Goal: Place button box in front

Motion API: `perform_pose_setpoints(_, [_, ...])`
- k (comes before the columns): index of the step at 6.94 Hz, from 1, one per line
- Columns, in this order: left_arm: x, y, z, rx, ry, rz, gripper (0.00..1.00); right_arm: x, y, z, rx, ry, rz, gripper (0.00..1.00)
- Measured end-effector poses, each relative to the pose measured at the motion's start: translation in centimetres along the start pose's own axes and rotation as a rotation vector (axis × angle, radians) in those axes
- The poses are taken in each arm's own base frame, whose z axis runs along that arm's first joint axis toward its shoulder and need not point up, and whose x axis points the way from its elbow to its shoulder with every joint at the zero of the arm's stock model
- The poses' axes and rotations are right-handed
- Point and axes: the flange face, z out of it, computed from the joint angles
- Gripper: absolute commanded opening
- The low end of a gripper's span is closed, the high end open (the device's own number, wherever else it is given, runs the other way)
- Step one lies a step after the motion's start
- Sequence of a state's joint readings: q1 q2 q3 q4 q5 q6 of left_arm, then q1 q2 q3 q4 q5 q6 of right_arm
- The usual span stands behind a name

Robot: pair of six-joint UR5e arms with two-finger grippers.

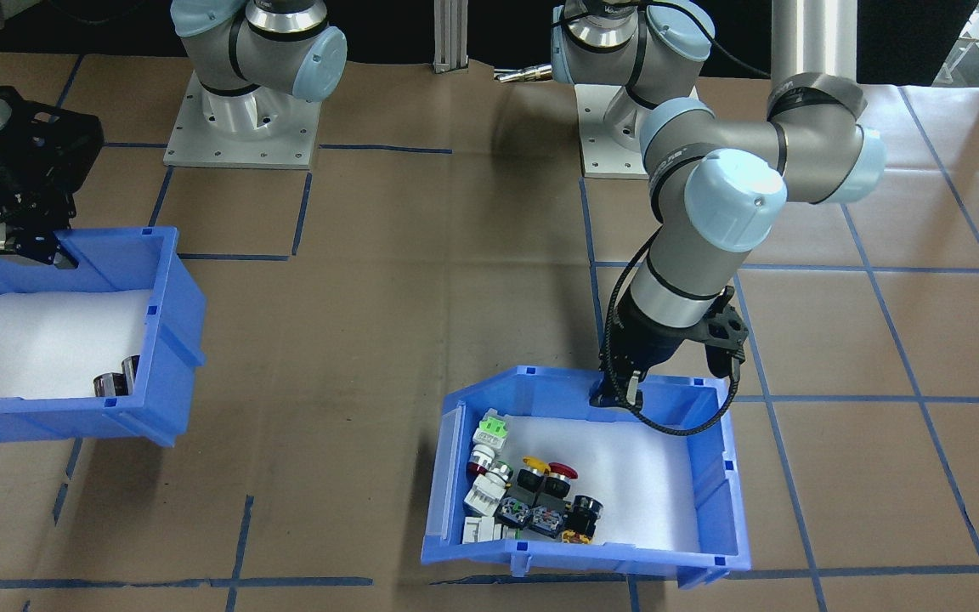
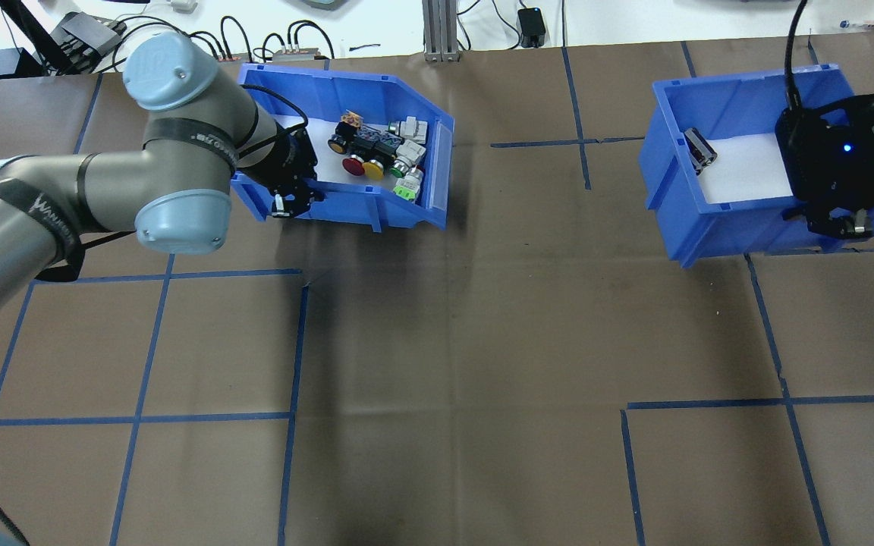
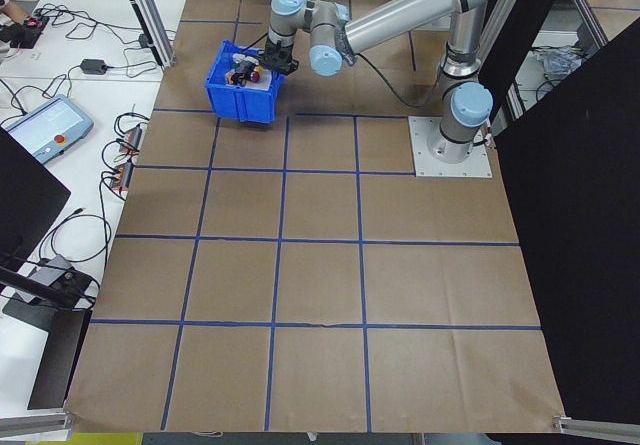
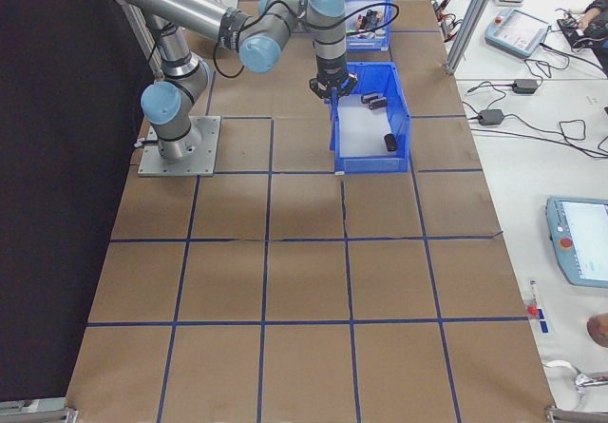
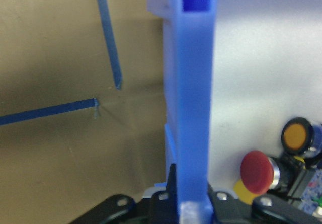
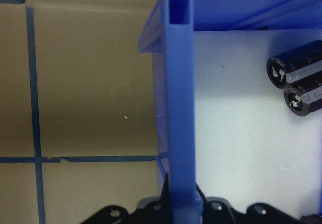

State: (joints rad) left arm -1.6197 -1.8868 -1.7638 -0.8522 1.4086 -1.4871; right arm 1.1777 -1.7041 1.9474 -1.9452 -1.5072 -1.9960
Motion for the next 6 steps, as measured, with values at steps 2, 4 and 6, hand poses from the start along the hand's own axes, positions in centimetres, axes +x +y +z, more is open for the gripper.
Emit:
perform_pose_setpoints(2, [3.0, 5.3, 2.8, -0.022, 0.000, -0.030, 0.03, -1.1, 0.7, 0.4, 0.023, 0.004, 0.002, 0.00])
perform_pose_setpoints(4, [6.3, 10.4, 5.0, -0.037, 0.019, -0.053, 0.74, -1.2, 0.8, 0.4, 0.020, 0.005, 0.008, 0.00])
perform_pose_setpoints(6, [7.4, 12.9, 6.5, -0.044, 0.020, -0.030, 0.97, -1.3, 0.8, 0.2, 0.014, 0.006, 0.014, 0.00])
